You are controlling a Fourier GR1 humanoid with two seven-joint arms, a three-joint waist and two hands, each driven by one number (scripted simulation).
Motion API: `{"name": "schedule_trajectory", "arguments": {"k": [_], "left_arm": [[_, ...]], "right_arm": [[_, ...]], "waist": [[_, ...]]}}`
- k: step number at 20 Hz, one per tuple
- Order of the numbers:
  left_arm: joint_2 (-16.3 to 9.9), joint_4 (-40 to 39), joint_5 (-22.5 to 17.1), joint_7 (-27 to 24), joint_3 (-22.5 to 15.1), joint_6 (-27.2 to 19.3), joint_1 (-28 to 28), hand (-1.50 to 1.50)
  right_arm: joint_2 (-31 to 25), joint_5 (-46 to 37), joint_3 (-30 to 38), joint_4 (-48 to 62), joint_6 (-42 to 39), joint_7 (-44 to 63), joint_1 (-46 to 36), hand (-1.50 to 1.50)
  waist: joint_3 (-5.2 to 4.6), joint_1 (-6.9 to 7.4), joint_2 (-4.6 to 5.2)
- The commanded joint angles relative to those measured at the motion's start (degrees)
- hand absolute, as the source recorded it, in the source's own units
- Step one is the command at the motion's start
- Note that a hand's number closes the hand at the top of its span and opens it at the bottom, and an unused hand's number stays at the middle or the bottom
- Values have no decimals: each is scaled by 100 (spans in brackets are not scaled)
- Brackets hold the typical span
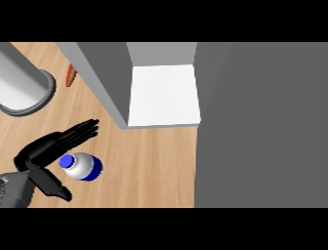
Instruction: Pick up the bottled water, place it into the cabinet and close the cabinet
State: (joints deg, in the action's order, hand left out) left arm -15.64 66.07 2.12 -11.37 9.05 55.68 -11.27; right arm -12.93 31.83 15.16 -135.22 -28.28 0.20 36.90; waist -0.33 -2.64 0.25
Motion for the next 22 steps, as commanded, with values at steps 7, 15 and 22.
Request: {"name": "schedule_trajectory", "arguments": {"k": [7, 15, 22], "left_arm": [[130, -1557, 872, -1844, -412, -553, -224, -150], [99, -2390, 781, -2461, -888, -177, -398, -150], [215, -2953, 339, -2649, -974, 44, -471, 150]], "right_arm": [[-81, 873, 19, -958, 207, 243, 328, -150], [-192, 814, 20, -871, 20, -40, 570, -150], [-234, 885, 231, -748, -213, -391, 951, -150]], "waist": [[-4, -8, 18], [-18, -93, 27], [-10, -134, -3]]}}
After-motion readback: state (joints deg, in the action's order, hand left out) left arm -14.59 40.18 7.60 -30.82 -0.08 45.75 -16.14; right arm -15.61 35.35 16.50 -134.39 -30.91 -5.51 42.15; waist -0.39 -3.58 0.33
